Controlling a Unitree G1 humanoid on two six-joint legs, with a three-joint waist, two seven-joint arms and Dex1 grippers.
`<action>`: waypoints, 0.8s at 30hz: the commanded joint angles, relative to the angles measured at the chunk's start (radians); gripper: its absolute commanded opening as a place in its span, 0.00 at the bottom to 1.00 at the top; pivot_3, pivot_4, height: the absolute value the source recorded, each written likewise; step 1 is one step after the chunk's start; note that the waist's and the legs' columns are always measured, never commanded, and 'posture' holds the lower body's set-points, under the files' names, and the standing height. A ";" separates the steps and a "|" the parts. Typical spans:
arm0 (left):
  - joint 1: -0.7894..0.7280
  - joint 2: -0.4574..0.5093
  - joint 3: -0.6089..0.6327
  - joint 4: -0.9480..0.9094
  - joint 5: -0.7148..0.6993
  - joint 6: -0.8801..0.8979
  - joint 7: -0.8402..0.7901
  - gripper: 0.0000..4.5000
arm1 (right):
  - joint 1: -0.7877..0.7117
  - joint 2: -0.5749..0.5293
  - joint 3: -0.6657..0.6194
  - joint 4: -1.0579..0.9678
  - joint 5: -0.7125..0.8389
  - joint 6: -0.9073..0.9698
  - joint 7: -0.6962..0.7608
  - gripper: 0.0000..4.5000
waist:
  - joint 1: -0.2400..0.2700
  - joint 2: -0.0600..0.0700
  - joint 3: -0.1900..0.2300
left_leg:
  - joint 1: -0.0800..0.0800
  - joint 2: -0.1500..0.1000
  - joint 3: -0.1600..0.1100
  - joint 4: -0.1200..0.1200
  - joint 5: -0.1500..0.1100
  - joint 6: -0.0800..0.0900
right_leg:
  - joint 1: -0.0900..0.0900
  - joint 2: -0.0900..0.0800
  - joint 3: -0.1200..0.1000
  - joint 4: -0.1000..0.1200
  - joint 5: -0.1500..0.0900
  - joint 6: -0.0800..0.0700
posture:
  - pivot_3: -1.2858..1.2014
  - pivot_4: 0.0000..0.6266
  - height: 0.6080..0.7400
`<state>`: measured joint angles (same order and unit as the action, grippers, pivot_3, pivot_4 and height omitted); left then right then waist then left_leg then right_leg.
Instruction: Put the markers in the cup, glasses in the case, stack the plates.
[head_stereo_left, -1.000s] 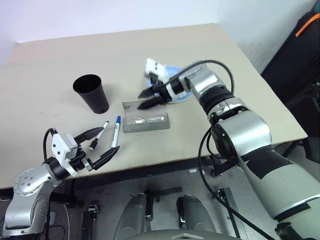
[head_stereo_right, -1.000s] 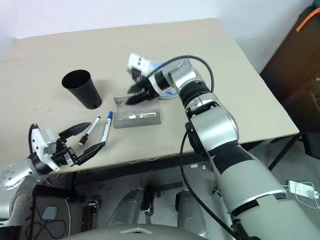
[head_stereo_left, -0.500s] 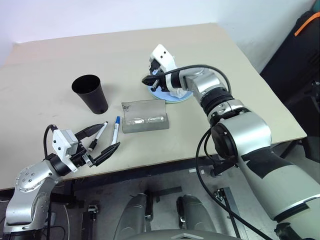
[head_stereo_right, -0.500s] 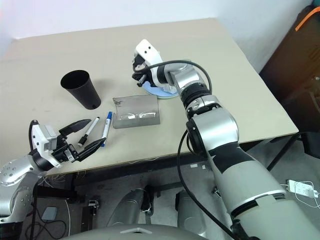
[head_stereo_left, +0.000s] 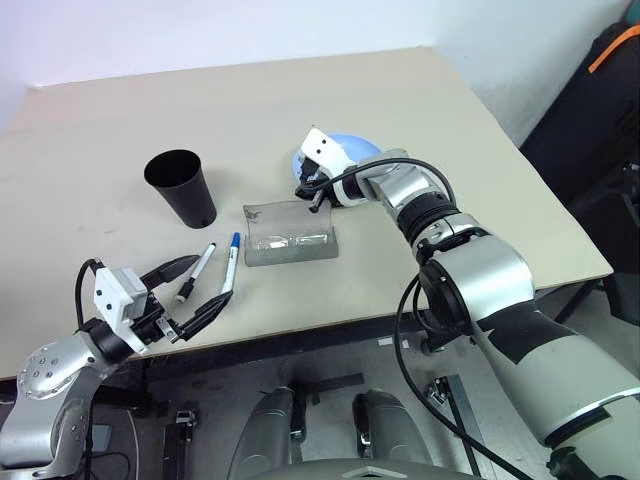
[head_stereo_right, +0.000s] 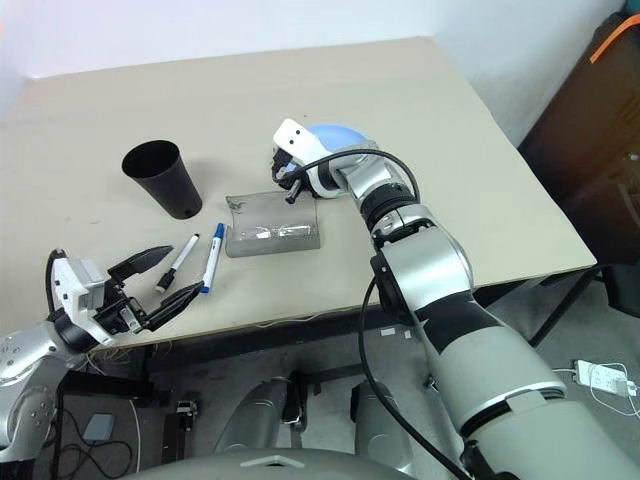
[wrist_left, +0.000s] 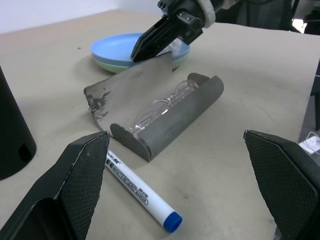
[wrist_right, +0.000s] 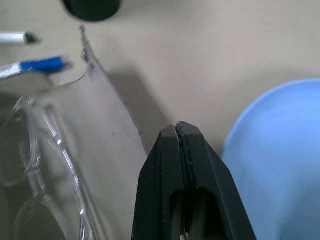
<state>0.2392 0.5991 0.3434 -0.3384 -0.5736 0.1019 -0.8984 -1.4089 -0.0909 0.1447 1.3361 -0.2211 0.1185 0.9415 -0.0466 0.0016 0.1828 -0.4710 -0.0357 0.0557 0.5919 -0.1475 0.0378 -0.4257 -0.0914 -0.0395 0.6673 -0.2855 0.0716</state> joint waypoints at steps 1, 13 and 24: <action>0.011 0.010 0.036 -0.036 -0.013 -0.020 -0.009 1.00 | 0.000 0.011 0.025 -0.004 -0.012 0.019 0.106 0.00 | 0.000 0.000 0.000 | 0.001 0.000 0.000 0.000 0.000 0.000 | 0.001 0.000 0.000 0.000 0.000 0.000 | 0.52 0.24 0.79; 0.004 0.013 0.034 0.007 -0.004 -0.042 -0.038 1.00 | -0.011 -0.003 0.039 -0.072 0.011 0.055 0.339 0.00 | 0.001 0.000 0.000 | 0.003 0.000 0.000 -0.003 0.000 0.000 | 0.000 0.001 0.002 0.000 0.001 -0.003 | 0.52 0.24 0.79; -0.014 0.012 0.030 0.032 0.000 -0.048 -0.051 1.00 | 0.078 0.004 0.046 -0.177 0.040 0.098 0.396 0.00 | 0.001 0.000 0.000 | 0.003 0.000 0.001 -0.004 0.000 0.000 | -0.001 0.002 0.004 0.000 0.001 -0.003 | 0.52 0.24 0.79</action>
<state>0.2301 0.5993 0.3521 -0.2945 -0.5758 0.0731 -0.9458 -1.3308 -0.0925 0.1907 1.2058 -0.2051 0.2135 1.3330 -0.0452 0.0018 0.1829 -0.4683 -0.0357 0.0563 0.5882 -0.1477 0.0377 -0.4268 -0.0898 -0.0349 0.6669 -0.2845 0.0687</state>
